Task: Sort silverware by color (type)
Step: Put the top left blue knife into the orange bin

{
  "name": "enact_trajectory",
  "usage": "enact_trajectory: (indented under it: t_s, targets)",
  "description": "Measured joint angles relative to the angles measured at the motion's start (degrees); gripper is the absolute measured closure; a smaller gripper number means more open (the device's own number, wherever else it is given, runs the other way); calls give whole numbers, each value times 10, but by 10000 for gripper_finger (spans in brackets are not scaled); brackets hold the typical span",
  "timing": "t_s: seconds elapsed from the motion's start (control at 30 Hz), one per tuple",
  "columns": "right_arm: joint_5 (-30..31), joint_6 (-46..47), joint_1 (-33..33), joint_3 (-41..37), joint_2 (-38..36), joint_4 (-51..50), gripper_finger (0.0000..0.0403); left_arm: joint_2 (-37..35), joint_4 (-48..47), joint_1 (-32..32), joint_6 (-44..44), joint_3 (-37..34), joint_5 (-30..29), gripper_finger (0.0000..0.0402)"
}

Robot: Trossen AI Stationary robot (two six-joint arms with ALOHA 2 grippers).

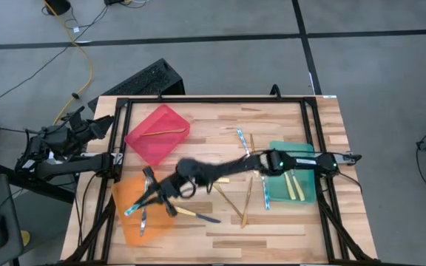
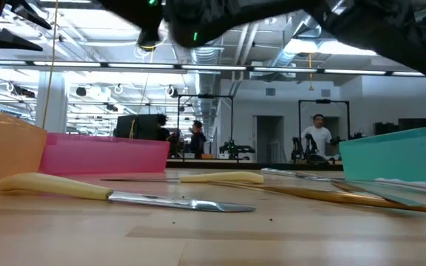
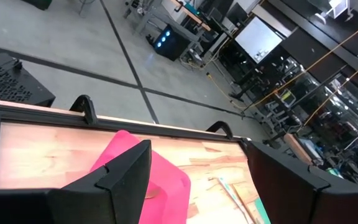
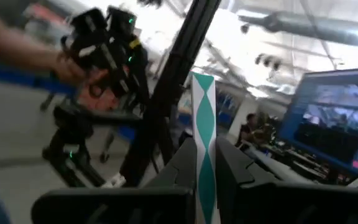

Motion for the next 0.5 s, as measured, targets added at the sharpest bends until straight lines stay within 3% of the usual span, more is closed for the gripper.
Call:
enact_trajectory:
  t_s: [0.23, 0.4, 0.5]
  targets:
    - [-113, -141, -14, 1, -30, -153, 364, 0, 0, 0, -3, 0, 5, 155]
    - [-109, -297, -10, 0, -29, -304, 364, 0, -9, 0, -9, 0, 19, 155]
    - [-53, -354, -4, 1, -30, -346, 364, 0, -19, 0, -11, 0, 19, 155]
